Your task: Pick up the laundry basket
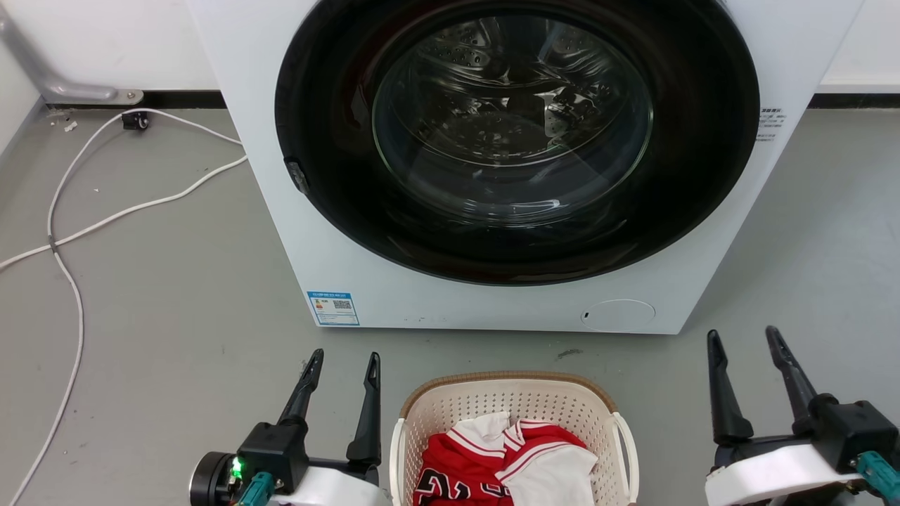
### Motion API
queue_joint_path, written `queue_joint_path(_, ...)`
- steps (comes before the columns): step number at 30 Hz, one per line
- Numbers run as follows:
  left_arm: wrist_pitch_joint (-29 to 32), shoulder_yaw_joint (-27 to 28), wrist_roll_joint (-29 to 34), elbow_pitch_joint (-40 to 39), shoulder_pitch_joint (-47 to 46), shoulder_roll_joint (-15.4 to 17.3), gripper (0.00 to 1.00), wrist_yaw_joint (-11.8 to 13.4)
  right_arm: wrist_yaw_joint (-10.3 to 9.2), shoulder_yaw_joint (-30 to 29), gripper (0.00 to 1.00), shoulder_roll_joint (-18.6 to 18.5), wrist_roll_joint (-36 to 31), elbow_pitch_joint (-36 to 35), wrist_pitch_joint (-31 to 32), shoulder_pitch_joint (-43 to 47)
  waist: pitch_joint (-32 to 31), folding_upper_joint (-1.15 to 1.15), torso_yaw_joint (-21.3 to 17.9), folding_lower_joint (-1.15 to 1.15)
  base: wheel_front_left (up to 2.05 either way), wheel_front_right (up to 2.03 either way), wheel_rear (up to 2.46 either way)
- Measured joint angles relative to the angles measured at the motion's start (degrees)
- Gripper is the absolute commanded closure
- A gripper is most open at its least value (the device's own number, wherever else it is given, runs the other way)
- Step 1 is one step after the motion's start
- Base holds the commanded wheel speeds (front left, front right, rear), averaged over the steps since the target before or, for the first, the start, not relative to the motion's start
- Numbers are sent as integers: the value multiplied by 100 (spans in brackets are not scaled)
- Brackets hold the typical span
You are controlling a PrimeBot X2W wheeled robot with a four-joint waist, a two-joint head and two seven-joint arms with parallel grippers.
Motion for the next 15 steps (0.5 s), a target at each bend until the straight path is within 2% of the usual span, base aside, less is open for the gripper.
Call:
queue_joint_path(8,-83,63,287,37,47,-65,0,-111,1,97,0,-1,83,179,-85,32,5,0,11,0,0,0,0)
queue_joint_path(15,-165,66,582,41,69,-85,0,-172,1,144,0,-1,-140,220,-153,35,31,0,13,0,0,0,0)
